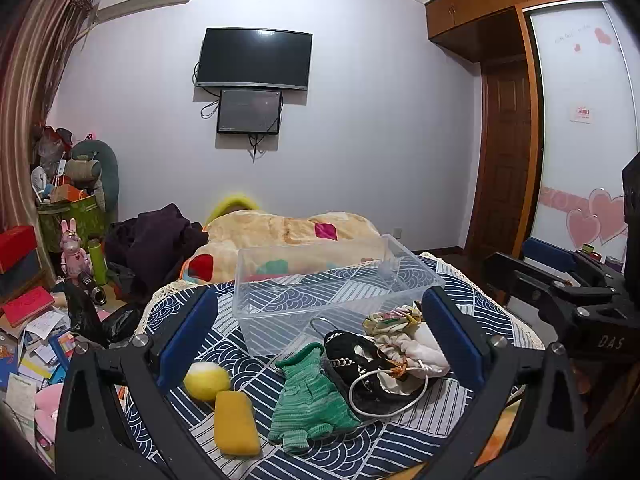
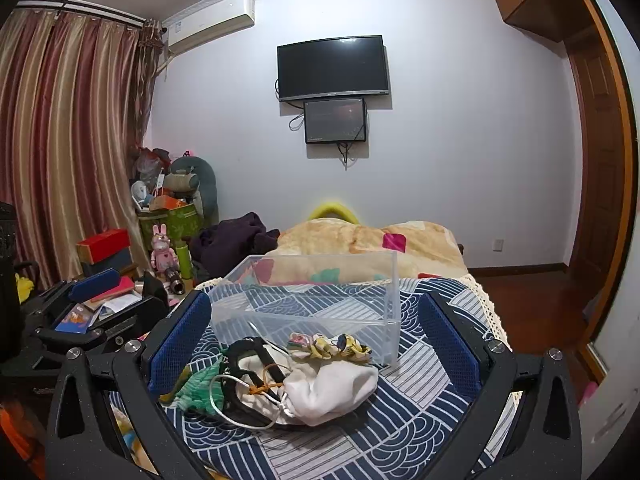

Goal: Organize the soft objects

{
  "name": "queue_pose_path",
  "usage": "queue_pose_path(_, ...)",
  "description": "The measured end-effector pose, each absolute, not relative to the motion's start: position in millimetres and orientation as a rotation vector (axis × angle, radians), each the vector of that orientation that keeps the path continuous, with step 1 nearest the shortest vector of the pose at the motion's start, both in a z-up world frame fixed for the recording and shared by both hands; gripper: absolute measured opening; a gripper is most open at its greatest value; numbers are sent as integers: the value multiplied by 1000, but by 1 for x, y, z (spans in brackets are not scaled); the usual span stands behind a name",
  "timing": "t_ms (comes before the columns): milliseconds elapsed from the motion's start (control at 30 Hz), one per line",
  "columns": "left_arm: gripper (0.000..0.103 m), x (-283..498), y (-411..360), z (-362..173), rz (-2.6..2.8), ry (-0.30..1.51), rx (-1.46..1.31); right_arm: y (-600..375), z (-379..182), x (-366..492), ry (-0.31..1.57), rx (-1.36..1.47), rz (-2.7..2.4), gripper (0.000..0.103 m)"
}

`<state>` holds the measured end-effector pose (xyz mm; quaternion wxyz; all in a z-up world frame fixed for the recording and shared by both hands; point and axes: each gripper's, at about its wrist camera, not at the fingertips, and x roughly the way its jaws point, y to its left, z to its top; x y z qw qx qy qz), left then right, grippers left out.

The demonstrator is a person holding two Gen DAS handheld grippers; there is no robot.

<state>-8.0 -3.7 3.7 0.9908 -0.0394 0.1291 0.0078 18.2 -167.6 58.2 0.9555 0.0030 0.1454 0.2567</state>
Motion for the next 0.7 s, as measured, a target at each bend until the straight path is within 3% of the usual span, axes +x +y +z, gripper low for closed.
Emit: queue_pose_path(700, 103, -8, -4, 4, 18, 260, -75, -167, 58, 17, 293, 2, 523, 103)
